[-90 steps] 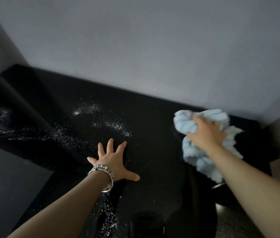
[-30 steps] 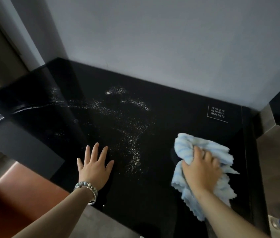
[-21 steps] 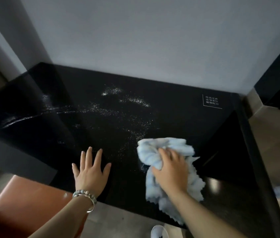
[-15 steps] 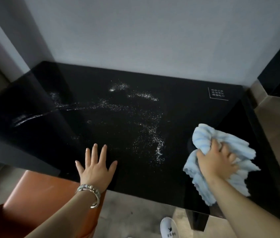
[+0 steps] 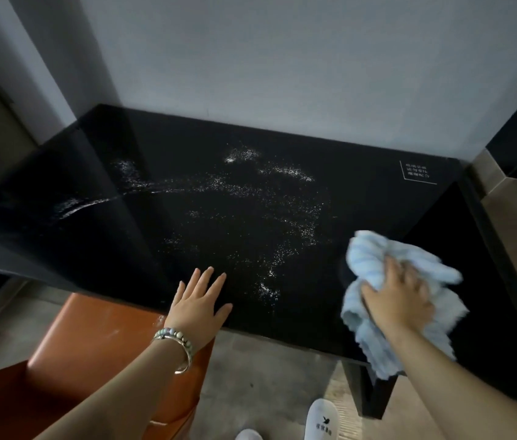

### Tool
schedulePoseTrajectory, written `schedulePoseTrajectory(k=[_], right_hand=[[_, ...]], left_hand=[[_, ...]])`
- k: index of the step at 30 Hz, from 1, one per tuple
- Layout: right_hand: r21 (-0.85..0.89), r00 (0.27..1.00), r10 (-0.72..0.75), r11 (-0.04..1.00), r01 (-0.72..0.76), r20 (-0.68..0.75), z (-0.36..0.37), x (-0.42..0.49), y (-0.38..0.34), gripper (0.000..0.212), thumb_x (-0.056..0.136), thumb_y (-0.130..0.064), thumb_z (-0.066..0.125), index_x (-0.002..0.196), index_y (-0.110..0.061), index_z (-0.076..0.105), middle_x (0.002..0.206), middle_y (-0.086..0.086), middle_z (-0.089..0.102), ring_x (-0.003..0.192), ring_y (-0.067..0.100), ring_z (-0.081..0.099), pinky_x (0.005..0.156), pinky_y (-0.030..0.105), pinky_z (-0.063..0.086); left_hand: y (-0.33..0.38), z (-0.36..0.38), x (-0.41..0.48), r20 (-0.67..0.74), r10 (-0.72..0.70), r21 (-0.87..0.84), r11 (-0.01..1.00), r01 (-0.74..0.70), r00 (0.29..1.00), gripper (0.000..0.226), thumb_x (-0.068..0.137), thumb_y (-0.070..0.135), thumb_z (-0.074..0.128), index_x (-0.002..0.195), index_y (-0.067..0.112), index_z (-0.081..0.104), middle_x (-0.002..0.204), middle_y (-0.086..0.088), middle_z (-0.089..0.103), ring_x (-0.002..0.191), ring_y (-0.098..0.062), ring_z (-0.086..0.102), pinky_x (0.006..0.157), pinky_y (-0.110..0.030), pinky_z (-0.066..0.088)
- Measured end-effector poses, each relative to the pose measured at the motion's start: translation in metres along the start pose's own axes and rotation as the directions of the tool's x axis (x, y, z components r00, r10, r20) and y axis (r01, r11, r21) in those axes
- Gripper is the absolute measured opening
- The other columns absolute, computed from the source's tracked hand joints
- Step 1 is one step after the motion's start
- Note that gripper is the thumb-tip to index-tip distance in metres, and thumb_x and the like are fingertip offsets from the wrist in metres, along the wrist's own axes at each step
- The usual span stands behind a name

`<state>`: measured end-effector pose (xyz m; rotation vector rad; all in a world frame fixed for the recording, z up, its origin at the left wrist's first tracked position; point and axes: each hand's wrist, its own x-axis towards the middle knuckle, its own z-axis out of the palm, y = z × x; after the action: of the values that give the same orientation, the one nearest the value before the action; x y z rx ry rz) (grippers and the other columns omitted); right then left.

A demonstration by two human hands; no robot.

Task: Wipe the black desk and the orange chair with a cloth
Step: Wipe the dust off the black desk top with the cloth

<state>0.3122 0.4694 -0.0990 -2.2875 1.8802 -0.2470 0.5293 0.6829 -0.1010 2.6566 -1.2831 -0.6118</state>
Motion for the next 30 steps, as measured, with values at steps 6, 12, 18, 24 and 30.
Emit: schedulePoseTrajectory(k=[6,12,18,24,30], right_hand=[[-0.05,0.986,-0.157,0.986,0.16,0.062,0.019,-0.061,-0.059,0.07,0.08,-0.049,0.053,0.144,-0.031,0.032,0.152,0.006,0.029,0.136,0.036,0.029,0.101,0.05,0.033],[0.003,0.759,-0.648,0.761,0.649,0.067,0.025,-0.082,-0.086,0.057,0.06,-0.041,0.052,0.117,-0.032,0.053,0.115,0.002,0.064,0.096,0.032,0.064,0.076,0.046,0.052],[0.029,0.991,-0.104,0.994,0.101,0.085,0.007,-0.033,-0.049,0.053,0.086,-0.036,0.046,0.137,-0.032,0.034,0.152,-0.002,0.026,0.135,0.029,0.026,0.098,0.049,0.034],[0.102,0.712,-0.702,0.711,0.696,0.037,0.025,-0.092,-0.09,0.05,0.06,-0.038,0.039,0.104,-0.032,0.062,0.113,-0.004,0.065,0.094,0.027,0.063,0.073,0.043,0.053],[0.059,0.951,-0.308,0.949,0.309,-0.025,0.002,-0.02,-0.027,0.048,0.065,-0.018,0.069,0.112,-0.017,0.064,0.121,0.012,0.062,0.104,0.043,0.056,0.075,0.051,0.046]], left_hand=[[-0.001,-0.004,0.001,0.007,0.02,-0.037,0.999,-0.019,1.0,0.059,0.098,0.038,0.035,0.149,0.031,0.007,0.158,0.006,-0.006,0.144,-0.016,-0.014,0.116,-0.036,-0.007],[-0.01,-0.012,-0.002,-0.053,-0.005,-0.296,0.955,-0.011,0.999,0.067,0.078,0.04,0.017,0.143,0.032,0.03,0.154,0.013,0.021,0.144,-0.005,0.004,0.117,-0.03,0.002],[-0.002,-0.007,-0.005,-0.065,-0.003,-0.153,0.988,-0.007,0.998,0.05,0.098,0.026,0.03,0.147,0.03,0.021,0.157,0.01,0.01,0.145,-0.009,-0.004,0.117,-0.032,-0.003],[0.008,-0.011,0.0,-0.118,-0.08,-0.099,0.993,0.068,0.99,0.048,0.097,0.026,0.031,0.144,0.032,0.028,0.151,0.011,0.024,0.142,-0.015,0.015,0.114,-0.034,0.016],[0.029,-0.019,0.015,-0.178,-0.099,-0.075,0.993,0.087,0.979,0.045,0.098,0.026,0.032,0.143,0.026,0.03,0.147,0.007,0.033,0.139,-0.018,0.023,0.112,-0.038,0.022]])
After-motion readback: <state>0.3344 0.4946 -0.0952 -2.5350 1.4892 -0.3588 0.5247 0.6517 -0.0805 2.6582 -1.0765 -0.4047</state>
